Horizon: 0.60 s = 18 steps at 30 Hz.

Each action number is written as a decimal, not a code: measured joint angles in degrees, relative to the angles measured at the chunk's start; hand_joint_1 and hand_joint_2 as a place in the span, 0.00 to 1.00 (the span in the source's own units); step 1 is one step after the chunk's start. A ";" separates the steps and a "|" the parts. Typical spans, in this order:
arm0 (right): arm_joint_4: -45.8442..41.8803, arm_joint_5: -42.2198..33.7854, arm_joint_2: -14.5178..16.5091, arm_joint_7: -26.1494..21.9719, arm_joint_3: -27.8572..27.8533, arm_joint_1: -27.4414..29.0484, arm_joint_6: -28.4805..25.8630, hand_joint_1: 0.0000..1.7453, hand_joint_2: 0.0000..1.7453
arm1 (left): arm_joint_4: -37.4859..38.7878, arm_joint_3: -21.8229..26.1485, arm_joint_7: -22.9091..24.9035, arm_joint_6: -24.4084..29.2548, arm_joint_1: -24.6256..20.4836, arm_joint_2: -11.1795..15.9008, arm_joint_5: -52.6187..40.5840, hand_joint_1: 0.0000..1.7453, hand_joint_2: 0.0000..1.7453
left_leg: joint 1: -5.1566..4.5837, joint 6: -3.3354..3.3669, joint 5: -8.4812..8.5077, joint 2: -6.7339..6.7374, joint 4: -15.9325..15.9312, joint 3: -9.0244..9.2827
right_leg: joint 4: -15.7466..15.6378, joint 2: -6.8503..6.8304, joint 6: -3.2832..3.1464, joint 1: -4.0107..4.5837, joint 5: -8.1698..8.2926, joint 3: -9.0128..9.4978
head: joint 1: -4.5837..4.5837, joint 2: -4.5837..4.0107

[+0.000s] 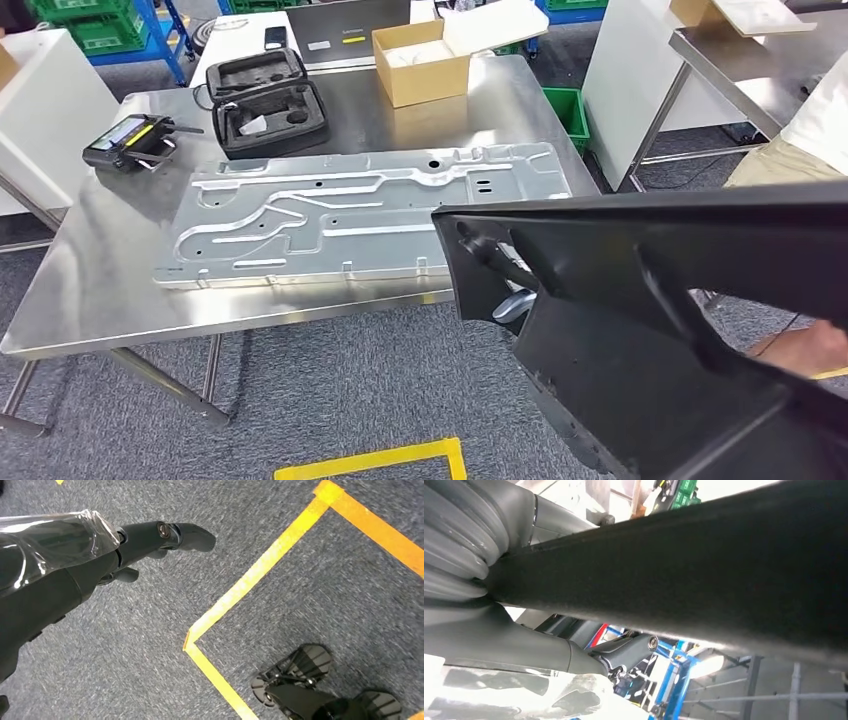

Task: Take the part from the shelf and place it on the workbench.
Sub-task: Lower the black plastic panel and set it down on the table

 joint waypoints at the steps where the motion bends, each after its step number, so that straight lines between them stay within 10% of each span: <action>1: -0.01 0.07 0.01 -0.01 0.02 -0.02 0.00 1.00 1.00 | -0.01 0.00 -0.04 0.01 -0.04 -0.02 -0.01 0.00 1.00 | 0.11 -0.26 -0.70 0.00 1.65 -0.75 | -0.04 -0.02 -0.29 -0.07 -0.19 0.41 | -0.05 0.01; 5: -0.01 0.31 0.04 -0.03 0.19 0.00 0.00 1.00 1.00 | 0.00 0.00 -0.12 0.01 0.14 -0.08 0.04 0.00 1.00 | 0.67 -1.44 -5.72 0.00 15.31 -9.05 | -0.09 0.08 -0.75 -0.12 -1.31 1.52 | -0.18 -0.01; 7: 0.01 0.34 0.04 -0.02 0.35 0.04 0.00 1.00 1.00 | 0.01 0.00 -0.12 0.01 0.36 -0.08 0.10 0.00 1.00 | 0.79 -1.49 -4.30 0.00 15.24 -10.56 | -0.09 0.24 -0.60 -0.14 -2.03 2.39 | -0.18 -0.01; 11: 0.01 0.42 0.05 -0.01 0.50 -0.04 0.00 1.00 1.00 | -0.01 0.00 -0.14 0.02 0.37 -0.06 0.13 0.00 1.00 | 0.42 -0.36 3.55 0.01 1.01 -6.08 | -0.23 0.30 0.25 -0.05 -3.71 4.54 | -0.17 -0.01; 15: -0.01 0.48 0.07 0.04 0.60 -0.08 -0.01 1.00 1.00 | 0.01 0.00 -0.23 0.02 0.44 -0.05 0.15 0.00 1.00 | 0.22 1.20 3.65 -0.06 -0.57 -4.63 | 0.51 0.30 1.51 0.08 -4.14 5.14 | -0.11 0.00; 18: -0.02 0.50 0.09 0.03 0.61 -0.17 -0.03 1.00 1.00 | 0.01 0.02 -0.30 0.04 0.35 0.01 0.17 0.00 1.00 | 0.37 2.21 3.14 -0.11 -1.03 -3.04 | 7.94 0.15 1.88 0.02 -6.44 1.47 | 0.17 0.00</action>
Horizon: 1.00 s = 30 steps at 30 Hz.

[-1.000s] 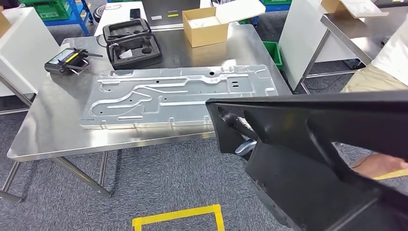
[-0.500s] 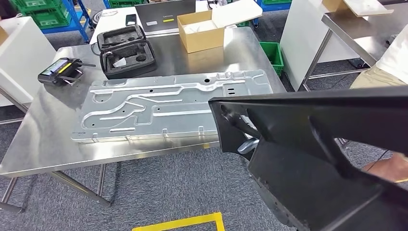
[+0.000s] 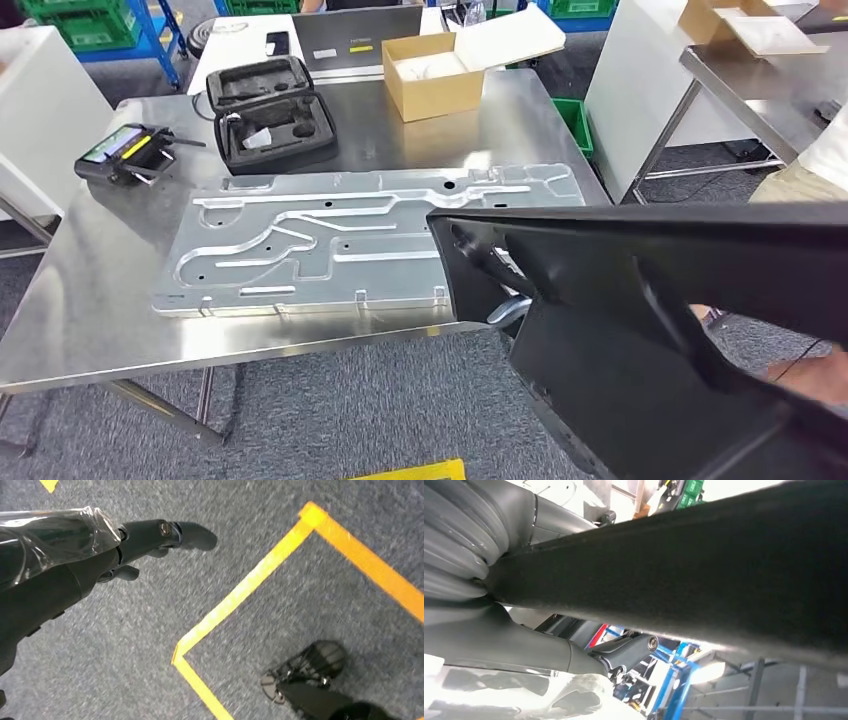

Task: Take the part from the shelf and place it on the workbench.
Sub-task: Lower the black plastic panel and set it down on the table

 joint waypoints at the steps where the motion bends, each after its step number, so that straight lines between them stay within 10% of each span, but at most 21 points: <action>1: 0.00 0.00 -0.01 0.00 0.01 0.01 -0.01 1.00 1.00 | 0.00 0.01 0.00 0.00 -0.02 0.02 0.01 0.00 1.00 | -0.08 0.23 -0.33 0.00 -0.01 0.33 | 3.86 0.01 0.10 0.02 -1.49 -2.55 | 0.12 0.00; 4: 0.00 0.01 -0.01 0.02 0.04 0.12 -0.01 1.00 1.00 | 0.00 0.01 0.00 -0.01 0.08 0.03 -0.01 0.00 1.00 | -0.39 0.43 -1.47 -0.04 -0.01 1.54 | 7.89 0.01 0.11 0.08 -2.67 -7.21 | 0.29 -0.01; 8: 0.01 0.27 0.01 0.19 0.06 0.10 -0.01 1.00 1.00 | 0.00 0.01 0.09 -0.03 0.06 0.00 -0.02 0.00 1.00 | -0.62 -0.10 -3.36 -0.08 -0.04 3.86 | -5.68 -0.10 -0.93 0.69 5.69 -3.12 | 0.42 0.00; 13: 0.01 0.43 -0.02 0.48 0.08 -0.12 0.03 1.00 1.00 | -0.01 0.01 0.19 -0.08 -0.12 -0.02 -0.04 0.00 1.00 | -0.72 -1.71 -4.60 0.00 1.99 4.47 | -7.99 -0.07 -2.56 0.59 6.16 -1.03 | 0.50 0.00; 18: 0.02 0.46 0.01 0.63 0.10 -0.40 0.20 1.00 1.00 | -0.02 0.01 0.05 -0.08 -0.25 -0.10 -0.05 0.00 1.00 | 0.37 -3.49 -10.32 0.06 16.35 -4.74 | -8.10 0.06 -2.93 0.35 4.99 0.33 | 0.34 0.01; 20: 0.02 0.48 0.02 0.71 0.11 -0.40 0.23 1.00 1.00 | -0.02 0.01 0.07 -0.08 -0.09 -0.10 -0.04 0.00 1.00 | 0.71 -3.89 -7.71 0.06 14.27 -5.41 | -8.10 0.23 -2.67 0.13 4.32 1.13 | 0.34 0.01; 23: 0.03 0.50 0.02 0.79 0.12 -0.48 0.24 1.00 1.00 | -0.02 0.01 0.06 -0.13 -0.15 -0.10 -0.04 0.00 1.00 | 0.78 -3.72 -1.50 0.09 3.21 -1.76 | -8.17 0.25 -1.82 -0.14 3.26 2.62 | 0.33 0.00; 28: 0.03 0.54 -0.01 1.06 0.11 -0.60 0.23 1.00 1.00 | -0.02 0.01 -0.10 -0.21 -0.06 -0.10 -0.05 0.00 1.00 | 0.41 -1.65 -0.16 0.04 0.47 -0.46 | -7.99 0.20 -0.26 -0.21 2.25 2.93 | 0.53 0.00; 30: 0.02 0.56 -0.05 1.08 0.09 -0.66 0.23 1.00 1.00 | -0.02 0.01 -0.14 -0.21 -0.16 -0.09 -0.07 0.00 1.00 | 0.61 -0.96 -0.15 0.05 -0.01 0.05 | -3.51 0.11 0.08 -0.26 -0.04 0.80 | 0.84 0.01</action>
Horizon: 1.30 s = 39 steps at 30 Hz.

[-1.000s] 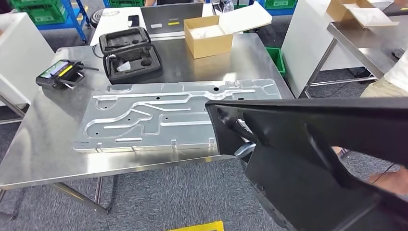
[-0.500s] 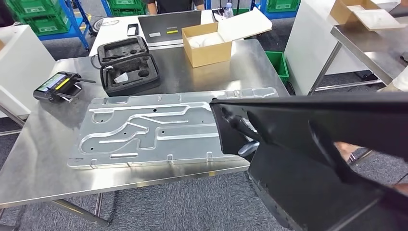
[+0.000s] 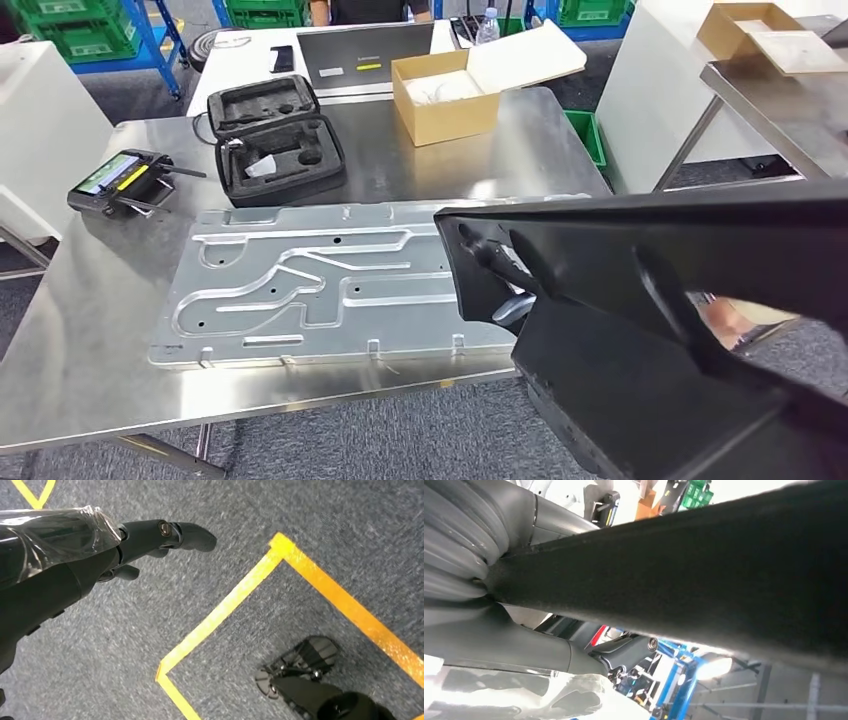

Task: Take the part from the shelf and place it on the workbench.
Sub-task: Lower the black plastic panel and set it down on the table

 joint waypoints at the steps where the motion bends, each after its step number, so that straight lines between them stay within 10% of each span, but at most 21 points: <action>1: 0.01 0.01 -0.02 0.01 0.00 0.00 0.00 1.00 1.00 | 0.00 0.00 -0.01 0.01 -0.05 0.01 0.00 0.00 1.00 | -0.06 0.26 -0.14 0.00 -0.06 0.16 | 4.06 -0.04 0.09 0.05 -1.59 -2.19 | 0.20 -0.01; 4: 0.04 0.01 -0.04 0.01 0.01 0.07 0.00 1.00 1.00 | 0.00 0.00 -0.01 0.01 -0.01 0.03 0.01 0.00 1.00 | -0.23 0.64 -0.61 -0.03 -0.05 0.55 | 12.51 -0.04 0.25 0.07 -2.98 -7.99 | 0.54 -0.01; 9: 0.06 0.04 -0.04 0.03 0.01 0.02 0.01 1.00 1.00 | 0.00 0.00 -0.07 -0.02 -0.05 -0.02 -0.02 0.00 1.00 | -0.49 -0.24 -1.81 -0.29 0.00 1.77 | -3.26 -0.11 -0.59 0.31 6.01 -2.23 | 0.91 -0.01; 14: 0.08 1.71 -0.27 1.73 -0.09 -0.20 0.18 1.00 1.00 | 0.00 0.00 -0.86 -0.41 -0.17 -0.02 -0.07 0.00 1.00 | -0.33 -1.87 -3.40 -0.15 1.68 1.26 | -4.86 -0.05 -1.92 0.29 6.19 -1.62 | 1.04 0.00; 18: 0.42 3.95 -1.31 5.31 -0.57 -0.44 0.90 1.00 1.00 | 0.00 -0.01 -1.06 -0.83 -0.09 -0.10 -0.11 0.00 1.00 | 0.07 -2.89 -9.54 -0.10 15.72 -5.86 | -4.95 -0.17 -2.41 0.14 5.98 -1.40 | 1.09 0.00; 21: 1.04 7.82 -3.01 9.82 -1.65 -0.85 2.05 1.00 1.00 | 0.00 0.00 -1.07 -1.08 0.00 -0.08 -0.17 0.00 1.00 | 0.16 -2.82 -6.47 -0.09 13.59 -5.89 | -4.94 -0.09 -2.25 0.11 5.75 -1.11 | 1.71 0.01; 25: 2.43 15.50 -5.49 15.82 -3.54 -2.32 4.65 1.00 1.00 | 0.00 0.00 -1.06 -1.53 -0.26 -0.04 -0.72 0.00 1.00 | -0.29 -1.69 -0.46 -0.09 0.65 -0.63 | -4.95 0.03 -1.32 0.43 5.31 -0.72 | 5.39 0.01; 29: 6.43 21.15 -8.50 19.50 -5.02 -4.86 8.65 1.00 1.00 | -0.01 -0.02 -1.24 -3.59 -0.69 -0.08 -1.55 0.00 1.00 | -0.38 -0.05 0.03 -0.12 -0.26 -0.34 | -4.21 -0.02 -0.08 0.25 4.53 -0.95 | 11.13 0.01; 32: 9.70 21.64 -10.03 19.43 -5.77 -6.47 9.60 1.00 1.00 | 0.00 -0.02 -1.24 -4.12 -1.33 -0.10 -2.05 0.00 1.00 | -0.24 0.73 0.20 -0.10 -0.63 0.02 | 5.61 -0.08 0.35 0.16 -0.27 -5.65 | 16.18 0.01; 35: 12.96 22.25 -11.21 19.89 -5.88 -6.73 10.81 1.00 1.00 | -0.01 -0.03 -1.24 -4.20 -1.55 -0.13 -2.15 0.00 1.00 | -0.32 0.87 -0.03 -0.17 -0.59 0.17 | 11.71 -0.10 0.57 0.14 -1.03 -9.49 | 16.57 -0.01; 39: 15.84 24.81 -12.29 21.02 -5.73 -8.37 13.49 1.00 1.00 | -0.01 -0.10 -1.42 -5.19 -1.74 -0.19 -2.46 0.00 1.00 | -0.58 0.09 -0.78 -0.29 -0.45 0.76 | -2.59 -0.10 0.20 0.15 6.33 -3.34 | 15.82 -0.01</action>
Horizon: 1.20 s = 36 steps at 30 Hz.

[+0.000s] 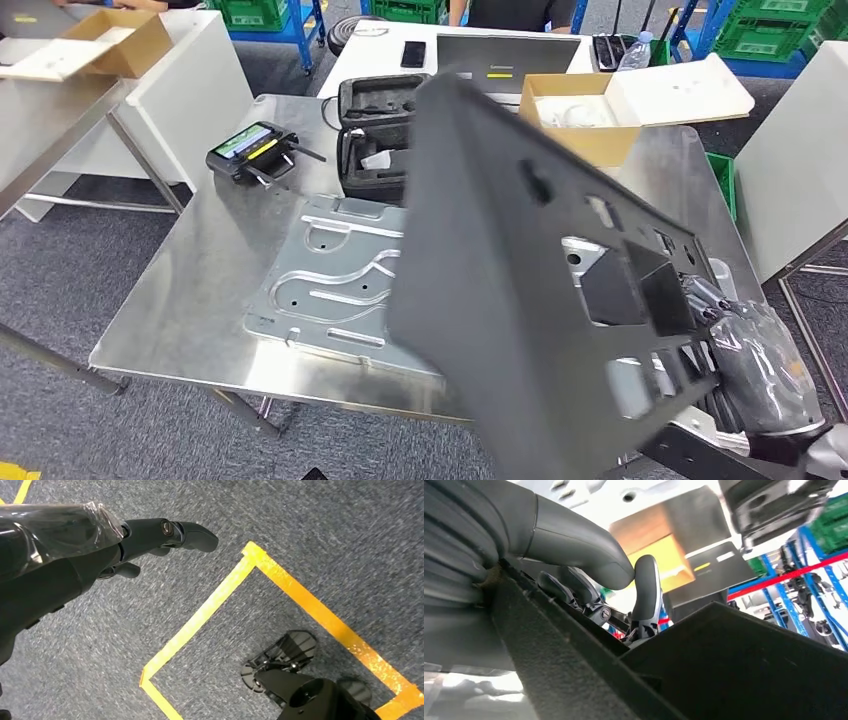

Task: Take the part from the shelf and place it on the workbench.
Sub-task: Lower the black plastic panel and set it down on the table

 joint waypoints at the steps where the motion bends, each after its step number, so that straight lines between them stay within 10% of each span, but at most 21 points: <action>1: 1.13 1.25 -0.17 0.40 0.23 -0.78 1.31 1.00 1.00 | 0.00 -0.10 -0.01 -0.50 -0.23 0.00 -0.27 0.00 1.00 | -0.13 -0.27 -0.16 0.02 0.01 0.05 | -1.94 0.03 -0.24 0.08 0.51 0.88 | -0.38 0.00; 5: 7.92 4.93 -0.67 1.46 1.80 -4.31 5.17 1.00 1.00 | 0.00 -0.95 0.16 -2.08 -1.42 -0.05 -1.47 0.00 1.00 | -0.02 -1.34 -0.93 0.09 0.69 -0.39 | -2.75 0.03 -1.55 0.18 0.45 1.09 | -2.39 0.01; 9: 14.17 5.92 -0.72 1.04 3.21 -6.82 5.01 1.00 1.00 | -0.01 -1.50 0.80 -2.22 -2.01 -0.16 -2.33 0.00 1.00 | 0.29 -2.41 -6.44 0.16 13.93 -7.33 | -2.85 -0.15 -2.29 0.01 0.34 1.22 | -4.79 0.01; 11: 16.87 6.16 -0.78 1.69 3.99 -7.01 5.16 1.00 1.00 | -0.01 -1.92 1.14 -2.32 -1.84 -0.15 -2.73 0.00 1.00 | 0.32 -2.41 -6.28 0.16 17.14 -9.71 | -2.83 -0.16 -2.35 0.05 0.20 1.31 | -5.96 0.01; 16: 23.15 7.37 -1.67 4.05 5.19 -8.35 7.17 1.00 1.00 | -0.01 -2.75 1.56 -3.64 -2.10 -0.10 -3.41 0.00 1.00 | -0.29 -0.76 1.97 0.16 1.17 -3.36 | -2.81 -0.04 -1.74 0.22 -0.39 1.93 | -8.39 0.01; 21: 27.95 8.06 -2.51 4.42 6.08 -9.23 8.14 1.00 1.00 | -0.01 -3.31 1.62 -4.11 -2.49 -0.08 -3.86 0.00 1.00 | -0.22 0.41 2.45 0.16 -0.90 -2.15 | -1.28 -0.11 -0.34 0.00 -1.76 1.44 | -9.26 0.01; 26: 31.78 8.43 -2.71 4.34 7.44 -9.79 8.54 1.00 1.00 | -0.01 -4.05 1.58 -4.23 -2.82 -0.25 -4.21 0.00 1.00 | -0.03 0.96 2.30 0.14 -1.12 -1.58 | 13.26 -0.12 0.62 -0.23 -6.95 -6.19 | -9.39 0.01; 30: 33.83 8.97 -2.57 3.73 8.64 -10.43 8.77 0.00 0.00 | -0.01 -4.25 1.57 -4.35 -2.90 -0.34 -4.56 0.00 0.00 | 0.22 -0.11 1.38 0.02 -0.35 -1.27 | 1.09 -0.12 1.29 -0.88 -0.13 -1.07 | -9.40 0.01; 36: 34.93 9.31 -2.19 3.44 9.93 -11.08 8.67 0.00 0.00 | -0.01 -4.33 0.43 -3.36 -3.14 -0.33 -4.10 0.00 0.00 | 0.26 -1.61 -0.17 0.09 1.65 -2.18 | -2.17 0.08 -1.05 -0.73 0.59 0.41 | -10.86 0.01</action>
